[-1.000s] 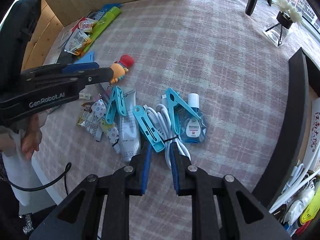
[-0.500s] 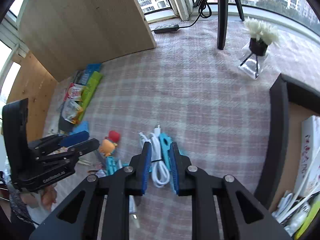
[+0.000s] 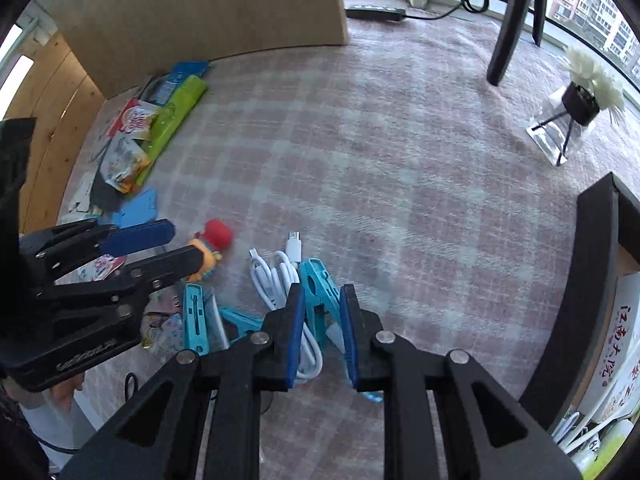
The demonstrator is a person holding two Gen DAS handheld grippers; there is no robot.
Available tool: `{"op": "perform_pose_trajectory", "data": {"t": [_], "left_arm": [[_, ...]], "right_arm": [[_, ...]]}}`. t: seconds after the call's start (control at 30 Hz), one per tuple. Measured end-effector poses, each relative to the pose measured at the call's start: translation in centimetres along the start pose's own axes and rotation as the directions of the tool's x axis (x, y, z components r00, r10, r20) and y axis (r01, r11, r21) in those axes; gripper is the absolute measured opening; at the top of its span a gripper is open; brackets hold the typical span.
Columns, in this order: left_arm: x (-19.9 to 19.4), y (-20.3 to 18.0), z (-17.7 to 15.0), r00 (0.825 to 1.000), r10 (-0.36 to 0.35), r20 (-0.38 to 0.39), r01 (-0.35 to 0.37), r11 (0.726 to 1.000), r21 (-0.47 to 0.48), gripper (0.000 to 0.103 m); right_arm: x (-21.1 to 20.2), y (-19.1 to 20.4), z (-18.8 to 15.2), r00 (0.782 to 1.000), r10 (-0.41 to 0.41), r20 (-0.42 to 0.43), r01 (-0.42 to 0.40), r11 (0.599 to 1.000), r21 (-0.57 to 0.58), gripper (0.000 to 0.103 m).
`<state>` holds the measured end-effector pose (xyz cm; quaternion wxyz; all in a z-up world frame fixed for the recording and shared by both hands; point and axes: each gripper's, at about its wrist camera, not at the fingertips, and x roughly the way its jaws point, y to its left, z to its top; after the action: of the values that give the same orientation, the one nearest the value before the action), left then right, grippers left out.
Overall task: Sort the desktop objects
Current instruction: 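Grasp the white cable with the right tool while the left tool grasps the orange octopus toy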
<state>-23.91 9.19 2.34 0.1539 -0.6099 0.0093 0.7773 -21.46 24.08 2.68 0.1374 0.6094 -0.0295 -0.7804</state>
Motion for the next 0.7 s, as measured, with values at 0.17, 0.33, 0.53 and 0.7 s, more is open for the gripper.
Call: {"op": "perform_pose_trajectory", "data": {"t": [0.17,0.33,0.53,0.7], "left_arm": [[0.1,0.3,0.0,1.0,0.002,-0.004,-0.002,1.0,0.008,0.035],[0.3,-0.2,0.0,1.0,0.009,-0.018,-0.009,0.999,0.037,0.036],[1.1,-0.5,0.4,0.999,0.016,-0.036,-0.015,0.999,0.034,0.039],[1.7,-0.9,-0.1,0.999,0.02,-0.046,-0.017,0.999,0.051,0.034]], "right_arm": [[-1.8,0.5,0.2,0.998,0.06,0.027,-0.06,0.998,0.02,0.019],[0.4,1.0,0.2,0.992,0.117,-0.054,-0.113,0.991,0.065,0.02],[1.4,1.3,0.9,0.998,-0.002,-0.056,0.003,1.0,0.017,0.024],[1.1,1.3,0.7,0.995,0.079,-0.058,-0.076,0.996,0.043,0.024]]}}
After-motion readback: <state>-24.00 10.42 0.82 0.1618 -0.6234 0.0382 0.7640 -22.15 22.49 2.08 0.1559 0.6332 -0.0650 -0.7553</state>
